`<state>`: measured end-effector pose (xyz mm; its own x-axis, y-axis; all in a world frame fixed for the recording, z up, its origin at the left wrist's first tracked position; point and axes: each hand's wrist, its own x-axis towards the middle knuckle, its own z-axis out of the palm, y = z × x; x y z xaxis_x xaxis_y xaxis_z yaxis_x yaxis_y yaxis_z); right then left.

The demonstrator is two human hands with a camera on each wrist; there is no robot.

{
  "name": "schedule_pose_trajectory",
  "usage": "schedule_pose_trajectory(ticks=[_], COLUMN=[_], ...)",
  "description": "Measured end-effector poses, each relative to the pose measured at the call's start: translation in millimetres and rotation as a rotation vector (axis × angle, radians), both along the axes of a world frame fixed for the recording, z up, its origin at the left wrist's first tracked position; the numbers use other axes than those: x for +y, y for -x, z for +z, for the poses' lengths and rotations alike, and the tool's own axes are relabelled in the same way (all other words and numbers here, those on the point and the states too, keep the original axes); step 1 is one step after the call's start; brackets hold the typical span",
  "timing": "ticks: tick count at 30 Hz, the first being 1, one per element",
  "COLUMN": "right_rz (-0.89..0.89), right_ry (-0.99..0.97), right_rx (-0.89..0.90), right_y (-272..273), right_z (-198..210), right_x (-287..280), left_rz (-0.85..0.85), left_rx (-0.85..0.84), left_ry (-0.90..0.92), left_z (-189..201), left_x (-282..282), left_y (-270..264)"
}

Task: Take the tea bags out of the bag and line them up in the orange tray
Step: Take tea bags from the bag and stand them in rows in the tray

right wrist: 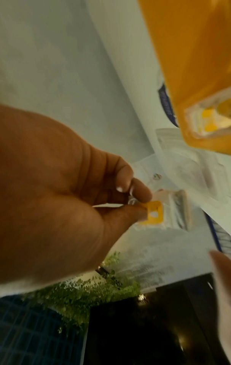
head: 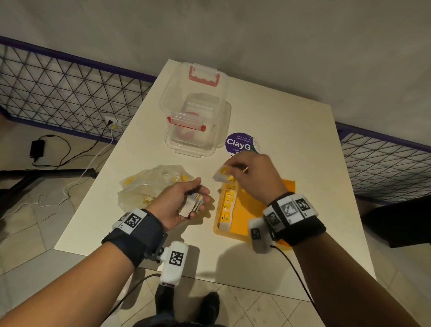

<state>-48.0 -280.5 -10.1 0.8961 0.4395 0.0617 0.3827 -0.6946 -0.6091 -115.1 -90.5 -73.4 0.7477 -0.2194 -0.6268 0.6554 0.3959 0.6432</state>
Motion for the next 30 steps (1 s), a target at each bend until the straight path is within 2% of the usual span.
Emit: schedule_pose_trajectory(ticks=[4,17,30], right_rz=[-0.096,-0.312,-0.331], right_ry=[0.204,0.382,0.526], right_rx=[0.032,0.146,0.075], right_y=[-8,-15,-32], right_z=[0,-25,-46], right_x=[-20,-48,-31], left_rz=[-0.009,-0.046,-0.053], left_rx=[-0.003,0.004,-0.002], left_ry=[-0.006,-0.027,-0.029], left_z=[-4,-2,-3], left_x=[0,0,0], left_y=[2,1,4])
